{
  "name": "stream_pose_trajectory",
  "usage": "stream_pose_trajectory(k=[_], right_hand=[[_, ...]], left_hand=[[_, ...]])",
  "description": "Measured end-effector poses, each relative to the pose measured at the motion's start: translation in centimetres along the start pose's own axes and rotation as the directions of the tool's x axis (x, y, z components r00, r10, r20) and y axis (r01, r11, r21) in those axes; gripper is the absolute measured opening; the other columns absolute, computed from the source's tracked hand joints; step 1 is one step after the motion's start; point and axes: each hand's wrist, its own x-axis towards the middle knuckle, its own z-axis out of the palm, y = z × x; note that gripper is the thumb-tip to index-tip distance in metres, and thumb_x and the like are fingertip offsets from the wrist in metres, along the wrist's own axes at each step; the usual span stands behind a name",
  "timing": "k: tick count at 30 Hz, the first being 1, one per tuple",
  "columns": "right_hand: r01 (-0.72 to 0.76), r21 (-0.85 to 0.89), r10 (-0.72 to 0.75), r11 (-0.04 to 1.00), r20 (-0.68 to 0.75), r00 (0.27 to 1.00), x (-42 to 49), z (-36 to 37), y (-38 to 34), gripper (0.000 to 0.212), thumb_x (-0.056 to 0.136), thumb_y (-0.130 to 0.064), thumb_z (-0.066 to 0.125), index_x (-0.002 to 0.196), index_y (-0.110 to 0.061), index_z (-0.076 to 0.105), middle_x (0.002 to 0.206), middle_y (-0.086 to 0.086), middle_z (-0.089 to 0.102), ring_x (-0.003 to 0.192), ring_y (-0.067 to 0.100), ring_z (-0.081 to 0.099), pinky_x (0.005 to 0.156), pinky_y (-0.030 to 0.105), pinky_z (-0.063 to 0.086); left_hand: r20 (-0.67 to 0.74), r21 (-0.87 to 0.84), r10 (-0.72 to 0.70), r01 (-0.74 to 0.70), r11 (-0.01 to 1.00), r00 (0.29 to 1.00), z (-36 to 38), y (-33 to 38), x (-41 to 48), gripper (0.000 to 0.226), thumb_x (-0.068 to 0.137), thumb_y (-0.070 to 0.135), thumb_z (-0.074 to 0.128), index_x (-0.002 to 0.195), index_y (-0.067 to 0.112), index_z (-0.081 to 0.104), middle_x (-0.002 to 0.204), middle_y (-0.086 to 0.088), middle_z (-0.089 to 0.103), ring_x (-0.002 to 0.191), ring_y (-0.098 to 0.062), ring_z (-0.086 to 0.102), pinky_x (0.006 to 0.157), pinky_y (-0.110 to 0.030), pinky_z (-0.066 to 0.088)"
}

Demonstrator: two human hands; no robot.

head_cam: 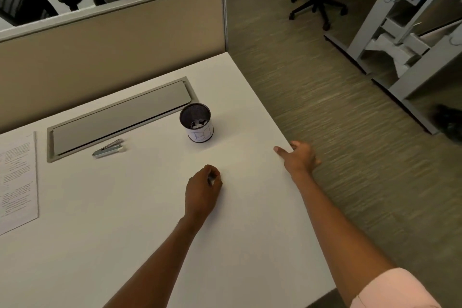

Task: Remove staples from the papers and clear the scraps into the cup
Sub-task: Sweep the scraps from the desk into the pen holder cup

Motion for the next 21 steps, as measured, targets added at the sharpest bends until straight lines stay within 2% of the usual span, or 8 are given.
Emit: stream_pose_trajectory(k=[3, 5, 7, 10, 14, 17, 21], right_hand=[[-0.024, 0.13, 0.018, 0.991, 0.045, 0.999, 0.3, 0.4, 0.6, 0.03, 0.072, -0.047, 0.088, 0.085, -0.022, 0.077, 0.091, -0.002, 0.08, 0.092, 0.027, 0.072, 0.102, 0.049, 0.041], [-0.04, 0.229, 0.028, 0.973, 0.054, 0.998, 0.1, 0.4, 0.6, 0.018, 0.074, -0.042, 0.087, 0.076, -0.029, 0.076, 0.083, -0.007, 0.08, 0.082, 0.023, 0.074, 0.1, 0.051, 0.051], [-0.082, 0.316, 0.066, 0.945, 0.061, 0.996, -0.1, 0.1, 0.6, 0.013, 0.077, -0.035, 0.087, 0.085, -0.027, 0.081, 0.084, -0.006, 0.081, 0.079, 0.022, 0.076, 0.093, 0.05, 0.059], [-0.133, 0.396, 0.125, 0.908, 0.046, 0.991, -0.1, -0.3, 0.4, 0.017, 0.084, -0.026, 0.084, 0.098, -0.017, 0.082, 0.093, 0.001, 0.081, 0.087, 0.024, 0.076, 0.092, 0.047, 0.061], [-0.156, 0.463, 0.154, 0.873, 0.043, 0.987, 0.2, -0.8, 0.1, 0.002, 0.088, -0.018, 0.08, 0.086, -0.018, 0.08, 0.086, 0.001, 0.076, 0.089, 0.026, 0.074, 0.085, 0.037, 0.061], [-0.151, 0.444, 0.149, 0.883, 0.04, 0.988, 0.6, -1.0, -0.1, 0.015, 0.09, -0.016, 0.078, 0.076, -0.02, 0.073, 0.083, 0.004, 0.073, 0.085, 0.027, 0.072, 0.081, 0.036, 0.06], [-0.039, 0.343, 0.046, 0.938, -0.011, 0.999, 0.7, -1.9, -0.8, 0.016, 0.092, -0.013, 0.074, 0.077, -0.018, 0.073, 0.083, 0.008, 0.075, 0.084, 0.032, 0.073, 0.075, 0.036, 0.059]], left_hand=[[-0.002, 0.002, 0.005, -0.005, 1.0, 1.0, 0.1, 0.1, 0.2, 0.012, 0.096, 0.014, 0.066, 0.091, 0.025, 0.064, 0.082, 0.009, 0.068, 0.069, -0.014, 0.06, 0.067, -0.028, 0.046], [-0.005, -0.017, -0.011, 0.011, 1.0, 1.0, 0.1, 0.0, 0.3, 0.012, 0.096, 0.014, 0.066, 0.091, 0.025, 0.064, 0.083, 0.007, 0.069, 0.069, -0.015, 0.059, 0.068, -0.029, 0.047], [-0.006, -0.045, -0.029, 0.029, 0.999, 1.0, 0.1, -0.1, 0.2, 0.013, 0.096, 0.014, 0.066, 0.09, 0.026, 0.065, 0.084, 0.006, 0.07, 0.071, -0.017, 0.06, 0.069, -0.03, 0.049], [-0.01, -0.08, -0.043, 0.042, 0.996, 0.999, 0.1, -0.4, 0.1, 0.014, 0.096, 0.012, 0.067, 0.09, 0.025, 0.065, 0.085, 0.005, 0.071, 0.077, -0.021, 0.064, 0.072, -0.032, 0.052], [0.0, -0.101, -0.029, 0.029, 0.995, 1.0, -0.2, -0.8, -0.3, 0.014, 0.097, 0.01, 0.067, 0.091, 0.023, 0.065, 0.086, 0.003, 0.071, 0.079, -0.021, 0.063, 0.073, -0.028, 0.05], [0.012, -0.105, -0.002, 0.003, 0.994, 1.0, -0.6, -1.1, -0.7, 0.014, 0.098, 0.008, 0.067, 0.091, 0.021, 0.066, 0.087, 0.004, 0.072, 0.081, -0.015, 0.063, 0.073, -0.022, 0.049], [0.023, -0.111, 0.024, -0.021, 0.994, 0.999, -1.1, -1.1, -1.0, 0.015, 0.098, 0.006, 0.067, 0.09, 0.019, 0.066, 0.085, 0.006, 0.071, 0.078, -0.007, 0.061, 0.07, -0.012, 0.045]])
